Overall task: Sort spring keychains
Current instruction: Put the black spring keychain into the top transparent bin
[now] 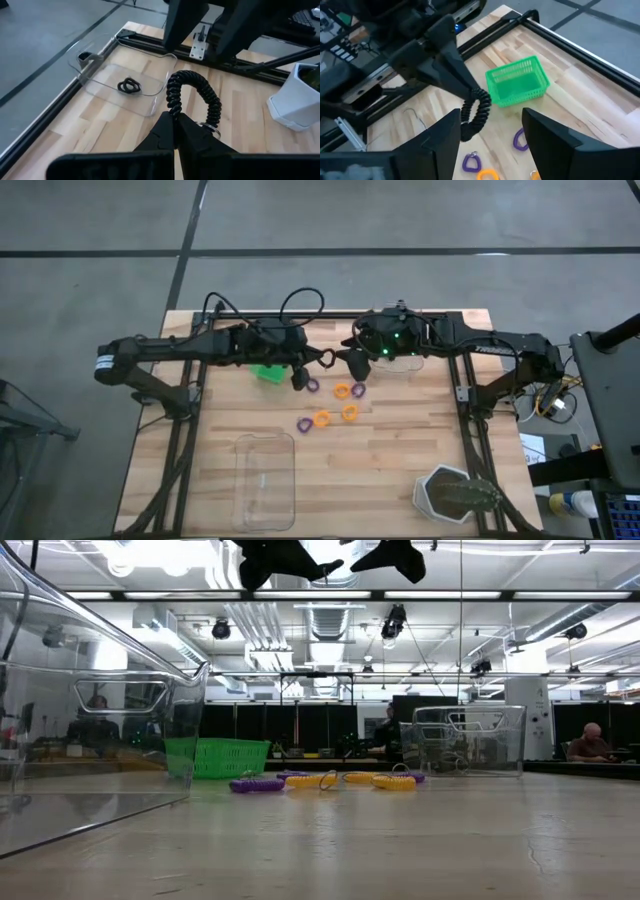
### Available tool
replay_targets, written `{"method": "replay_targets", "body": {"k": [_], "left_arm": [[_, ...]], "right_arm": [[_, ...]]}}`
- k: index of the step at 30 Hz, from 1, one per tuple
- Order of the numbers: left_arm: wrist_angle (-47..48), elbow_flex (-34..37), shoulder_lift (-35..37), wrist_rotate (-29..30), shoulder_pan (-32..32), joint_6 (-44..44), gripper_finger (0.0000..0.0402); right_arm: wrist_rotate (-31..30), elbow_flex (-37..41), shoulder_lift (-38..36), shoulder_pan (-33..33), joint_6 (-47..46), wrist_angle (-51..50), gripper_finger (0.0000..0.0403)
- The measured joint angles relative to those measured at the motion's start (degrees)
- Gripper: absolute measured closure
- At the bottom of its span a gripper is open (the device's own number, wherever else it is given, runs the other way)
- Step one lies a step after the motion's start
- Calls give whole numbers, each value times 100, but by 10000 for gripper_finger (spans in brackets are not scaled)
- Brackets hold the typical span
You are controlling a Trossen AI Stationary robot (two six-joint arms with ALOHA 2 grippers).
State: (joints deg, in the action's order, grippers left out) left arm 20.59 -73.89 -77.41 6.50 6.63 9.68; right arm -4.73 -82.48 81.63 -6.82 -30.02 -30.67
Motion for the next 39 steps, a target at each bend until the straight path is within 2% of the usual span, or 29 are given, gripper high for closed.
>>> {"method": "replay_targets", "body": {"k": [13, 20, 26, 35, 39], "left_arm": [[-61, 0, 0, 2, -7, 77, 401], [-25, 4, 4, 19, -7, -23, 401], [-25, 4, 7, 48, -4, -23, 401], [-60, 7, 63, 48, -4, -41, 401], [-58, 9, 63, 48, -4, -61, 401]], "right_arm": [[28, 442, 4, -86, -334, 322, 197], [375, 514, 8, -80, -426, 984, 197], [373, 574, 6, -84, -437, 1002, 199], [365, 783, 6, -84, -450, 990, 222], [356, 783, 2, -84, -391, 1030, 245]]}}
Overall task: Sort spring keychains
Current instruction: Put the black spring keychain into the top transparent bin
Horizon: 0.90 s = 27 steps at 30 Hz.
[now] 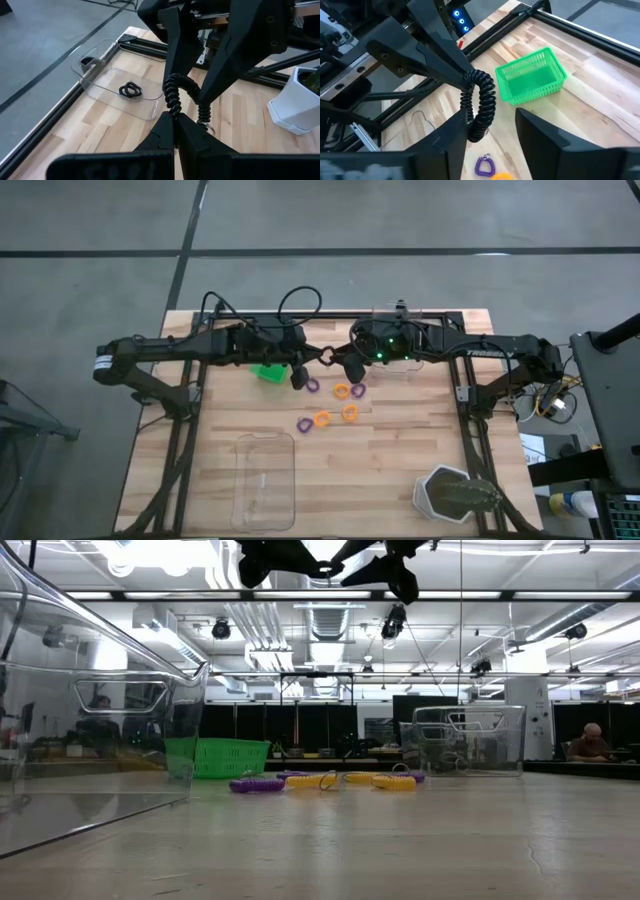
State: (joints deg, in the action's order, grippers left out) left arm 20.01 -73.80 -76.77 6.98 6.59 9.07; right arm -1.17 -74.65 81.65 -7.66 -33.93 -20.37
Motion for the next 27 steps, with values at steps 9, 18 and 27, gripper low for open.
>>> {"method": "replay_targets", "body": {"k": [9, 18, 27], "left_arm": [[3, 0, 0, 0, 4, -25, 389], [-3, 0, -2, 7, 39, 21, 386], [2, 0, -28, 22, 273, 416, 341]], "right_arm": [[-5, 0, 0, 0, 207, -1, 371], [7, 0, 0, 0, 225, -32, 385], [-35, -2, -1, -60, 105, -320, 387]]}}
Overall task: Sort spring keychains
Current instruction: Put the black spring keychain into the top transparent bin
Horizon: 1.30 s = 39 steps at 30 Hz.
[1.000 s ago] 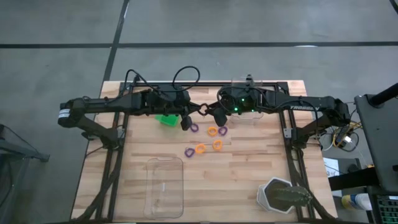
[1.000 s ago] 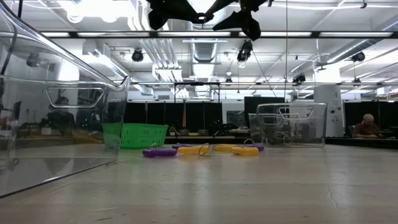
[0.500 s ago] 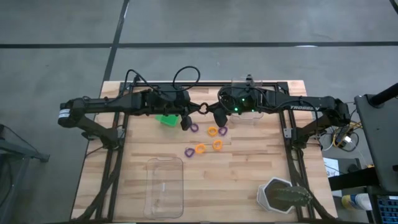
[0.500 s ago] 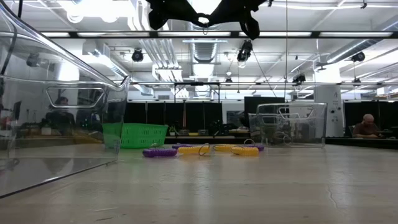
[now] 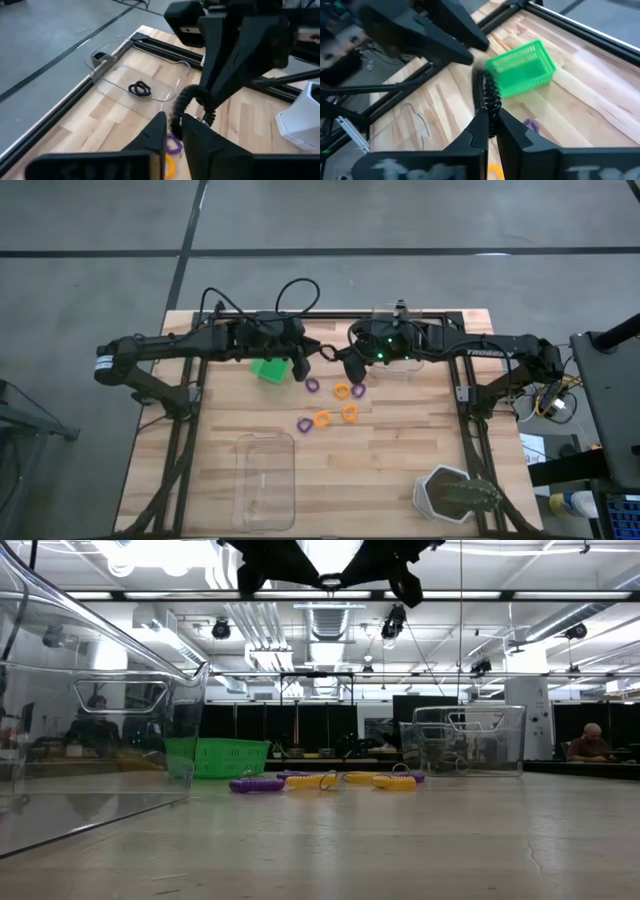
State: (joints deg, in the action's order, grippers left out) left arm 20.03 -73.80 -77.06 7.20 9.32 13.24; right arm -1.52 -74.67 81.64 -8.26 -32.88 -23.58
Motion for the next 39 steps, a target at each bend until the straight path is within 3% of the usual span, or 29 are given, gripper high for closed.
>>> {"method": "replay_targets", "body": {"k": [7, 10, 23, 33, 39], "left_arm": [[280, 0, 0, -243, 44, 210, 273], [411, 0, -2, -254, 42, 206, 256], [420, 0, -2, -217, 42, 179, 250], [406, 0, -2, -125, 42, 63, 250], [403, 0, -2, -109, 42, 9, 250]], "right_arm": [[-35, 0, -1, -205, -20, -324, 388], [-337, 0, -1, -329, -144, -574, 388], [-2085, 0, -1, -825, -861, -2736, 387], [-2199, 98, -1, -1402, -1099, -3378, 385], [-1776, 461, -1, -1757, -1128, -3471, 385]]}}
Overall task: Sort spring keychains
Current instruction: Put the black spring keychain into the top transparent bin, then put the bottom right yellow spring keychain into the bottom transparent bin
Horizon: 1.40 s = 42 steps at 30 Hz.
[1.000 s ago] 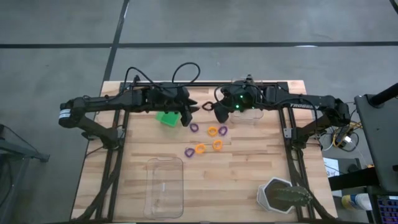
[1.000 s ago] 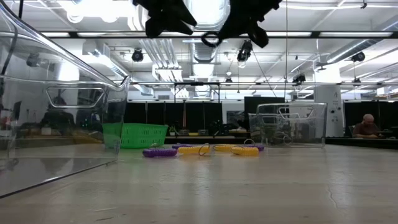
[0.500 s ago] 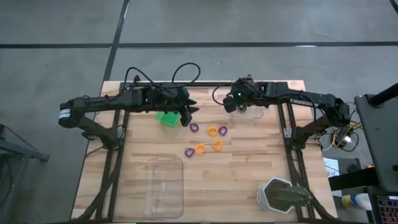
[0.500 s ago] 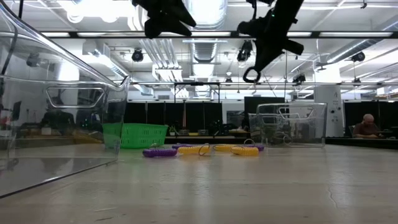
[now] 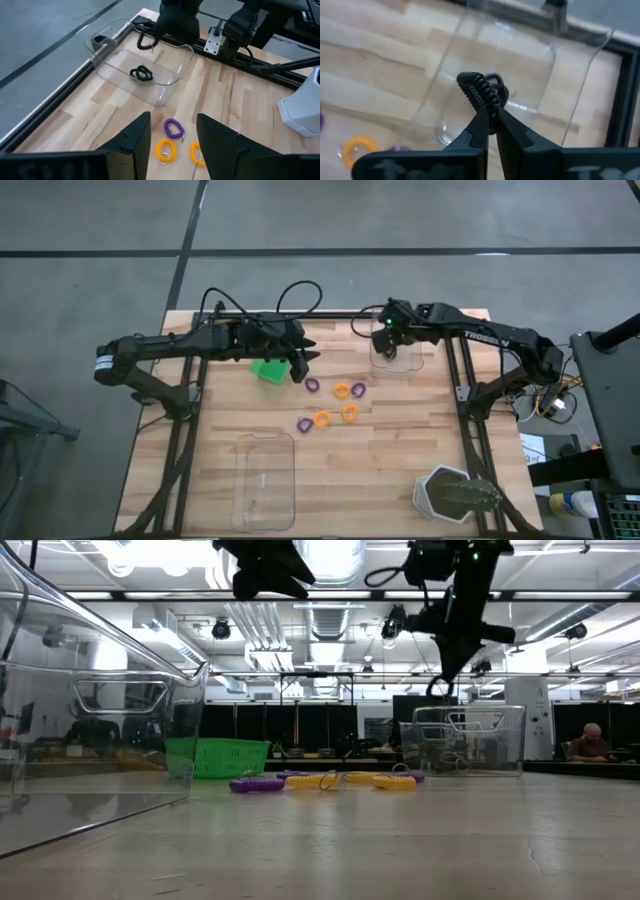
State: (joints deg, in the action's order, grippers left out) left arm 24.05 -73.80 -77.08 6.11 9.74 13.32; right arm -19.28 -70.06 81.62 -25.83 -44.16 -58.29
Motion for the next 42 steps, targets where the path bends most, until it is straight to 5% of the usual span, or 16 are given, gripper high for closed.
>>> {"method": "replay_targets", "body": {"k": [21, 33, 42], "left_arm": [[0, 0, 0, 0, 4, -46, 250], [0, 0, 0, 0, 4, 26, 250], [1, 0, 0, 0, 4, 28, 250]], "right_arm": [[629, 1687, 0, -565, -47, 1224, 380], [629, 1319, 0, -548, 120, 1288, 259], [718, 736, 0, -196, 807, 1642, 217]]}}
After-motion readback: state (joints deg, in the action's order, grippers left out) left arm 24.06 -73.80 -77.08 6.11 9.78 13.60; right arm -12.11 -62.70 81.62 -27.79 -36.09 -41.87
